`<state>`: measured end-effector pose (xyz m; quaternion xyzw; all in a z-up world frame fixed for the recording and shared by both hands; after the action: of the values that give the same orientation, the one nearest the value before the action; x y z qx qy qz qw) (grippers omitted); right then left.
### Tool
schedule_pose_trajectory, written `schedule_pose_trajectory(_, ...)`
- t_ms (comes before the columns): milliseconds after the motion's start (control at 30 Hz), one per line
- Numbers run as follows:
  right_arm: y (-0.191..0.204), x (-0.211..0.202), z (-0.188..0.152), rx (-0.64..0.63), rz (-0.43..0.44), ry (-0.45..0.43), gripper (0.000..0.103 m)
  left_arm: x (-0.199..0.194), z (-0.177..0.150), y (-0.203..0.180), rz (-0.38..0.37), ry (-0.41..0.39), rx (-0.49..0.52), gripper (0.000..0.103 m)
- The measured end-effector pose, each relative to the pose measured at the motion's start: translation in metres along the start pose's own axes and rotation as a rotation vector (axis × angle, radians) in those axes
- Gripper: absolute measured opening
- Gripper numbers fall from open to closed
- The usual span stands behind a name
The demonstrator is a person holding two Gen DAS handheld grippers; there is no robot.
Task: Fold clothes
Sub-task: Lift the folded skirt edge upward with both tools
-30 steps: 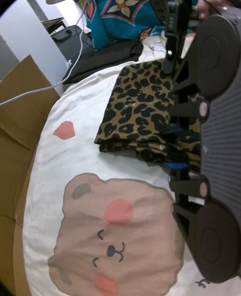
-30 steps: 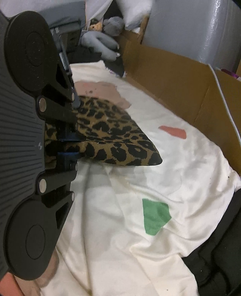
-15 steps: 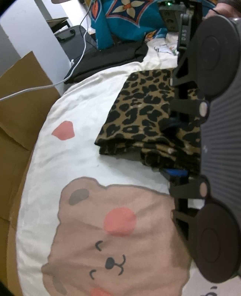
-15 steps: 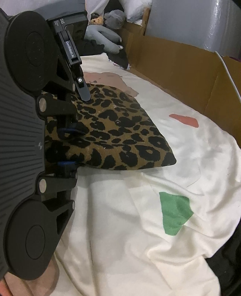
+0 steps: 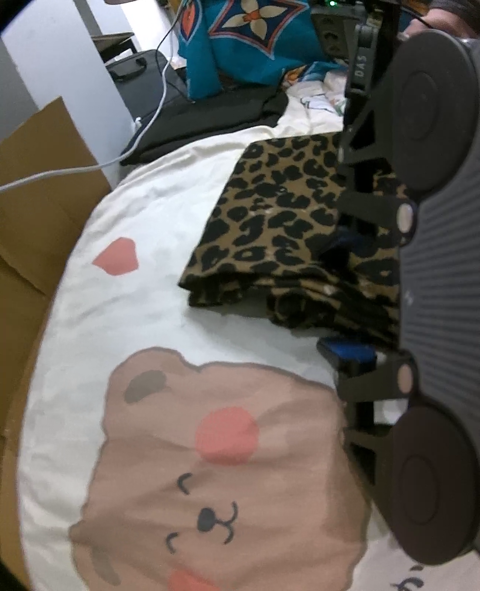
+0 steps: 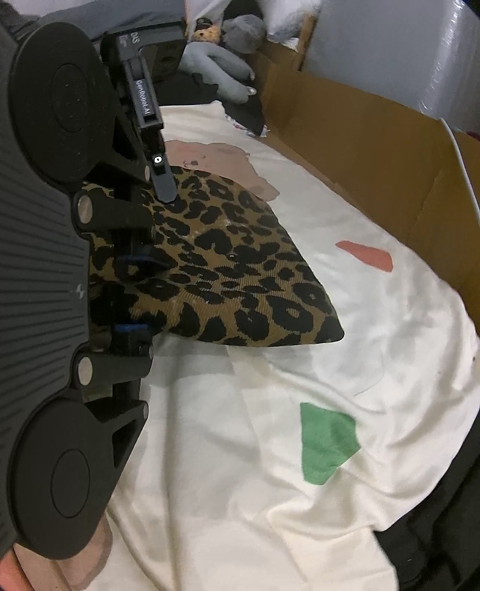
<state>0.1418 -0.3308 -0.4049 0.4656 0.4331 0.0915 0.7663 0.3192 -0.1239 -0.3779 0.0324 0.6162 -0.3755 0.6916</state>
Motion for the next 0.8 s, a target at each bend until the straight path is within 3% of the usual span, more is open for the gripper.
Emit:
schedule_pose_trajectory(133, -0.002, 0.007, 0.0, 0.024, 0.009, -0.002, 0.031, 0.005, 0.001, -0.006, -0.002, -0.009, 0.017, 0.057)
schedule_pose_trajectory(200, -0.001, 0.009, 0.0, 0.033, 0.014, -0.004, 0.029, 0.005, 0.001, -0.01, 0.011, -0.011, 0.019, 0.048)
schedule_pose_trajectory(267, 0.004, 0.01, 0.0, 0.016, 0.005, -0.006, 0.018, 0.002, 0.002, -0.013, 0.024, -0.012, 0.022, 0.042)
schedule_pose_trajectory(400, 0.021, 0.008, -0.002, -0.054, -0.023, -0.004, 0.011, -0.01, 0.005, -0.015, 0.016, -0.019, 0.004, 0.028)
schedule_pose_trajectory(533, 0.034, 0.004, -0.002, -0.091, -0.036, -0.011, 0.008, -0.016, 0.0, -0.029, 0.071, -0.059, 0.054, 0.026)
schedule_pose_trajectory(800, 0.057, -0.008, -0.002, -0.162, -0.042, -0.046, 0.006, -0.045, -0.005, -0.042, 0.073, -0.146, 0.035, 0.023)
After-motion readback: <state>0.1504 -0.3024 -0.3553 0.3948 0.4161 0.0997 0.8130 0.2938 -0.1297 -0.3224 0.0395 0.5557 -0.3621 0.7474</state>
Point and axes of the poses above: each gripper's, at about its wrist camera, not at the fingertips, and x roughly the way its jaws point, y to its left, z to its top, the point moved 2 cm from there along x, roughly the way its jaws point, and after that the axes turned 9 degrees about z, right-handed, at the moved point
